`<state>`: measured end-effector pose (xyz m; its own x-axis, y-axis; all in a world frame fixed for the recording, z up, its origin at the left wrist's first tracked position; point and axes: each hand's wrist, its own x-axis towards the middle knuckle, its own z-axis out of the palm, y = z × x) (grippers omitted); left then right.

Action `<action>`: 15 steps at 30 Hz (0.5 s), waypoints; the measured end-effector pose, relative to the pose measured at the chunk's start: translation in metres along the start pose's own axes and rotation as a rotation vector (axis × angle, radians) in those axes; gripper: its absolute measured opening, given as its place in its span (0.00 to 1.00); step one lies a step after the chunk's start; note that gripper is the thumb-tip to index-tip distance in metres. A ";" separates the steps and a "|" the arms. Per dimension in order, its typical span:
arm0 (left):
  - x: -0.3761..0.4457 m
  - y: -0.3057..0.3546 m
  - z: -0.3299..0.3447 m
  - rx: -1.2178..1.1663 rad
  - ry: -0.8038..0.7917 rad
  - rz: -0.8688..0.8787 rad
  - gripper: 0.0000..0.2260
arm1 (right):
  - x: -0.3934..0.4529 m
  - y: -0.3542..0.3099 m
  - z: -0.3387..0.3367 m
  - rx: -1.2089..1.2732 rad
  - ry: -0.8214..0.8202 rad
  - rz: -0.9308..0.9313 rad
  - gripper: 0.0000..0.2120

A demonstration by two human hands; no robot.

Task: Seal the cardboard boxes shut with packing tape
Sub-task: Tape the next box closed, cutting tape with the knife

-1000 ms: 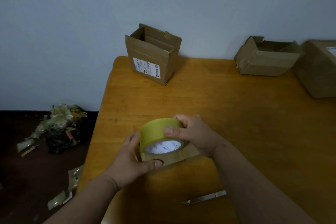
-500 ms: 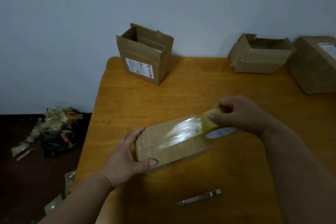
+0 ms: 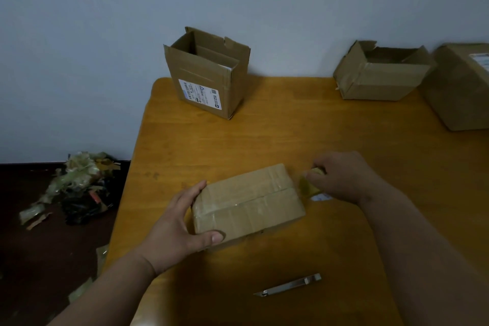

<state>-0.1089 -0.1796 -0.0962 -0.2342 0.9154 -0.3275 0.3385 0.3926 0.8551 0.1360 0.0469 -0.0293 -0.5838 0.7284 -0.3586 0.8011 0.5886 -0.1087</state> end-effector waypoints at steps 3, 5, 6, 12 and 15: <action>-0.001 0.001 -0.001 0.077 -0.026 -0.029 0.52 | 0.005 0.000 0.010 -0.014 -0.057 0.034 0.18; -0.004 0.007 0.001 0.331 0.000 0.031 0.53 | 0.006 -0.001 0.021 -0.005 -0.089 0.024 0.18; -0.005 0.012 0.003 0.534 0.040 0.130 0.50 | 0.007 -0.001 0.027 0.016 -0.093 0.010 0.17; -0.002 0.026 0.034 1.068 0.017 0.398 0.37 | 0.007 0.001 0.042 0.253 -0.018 0.030 0.18; 0.001 0.023 0.034 1.151 -0.042 0.379 0.41 | 0.005 0.006 0.047 0.474 0.029 0.090 0.13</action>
<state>-0.0701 -0.1665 -0.0908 0.0776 0.9832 -0.1649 0.9963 -0.0704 0.0492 0.1445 0.0372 -0.0755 -0.5076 0.7825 -0.3605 0.8164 0.3031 -0.4916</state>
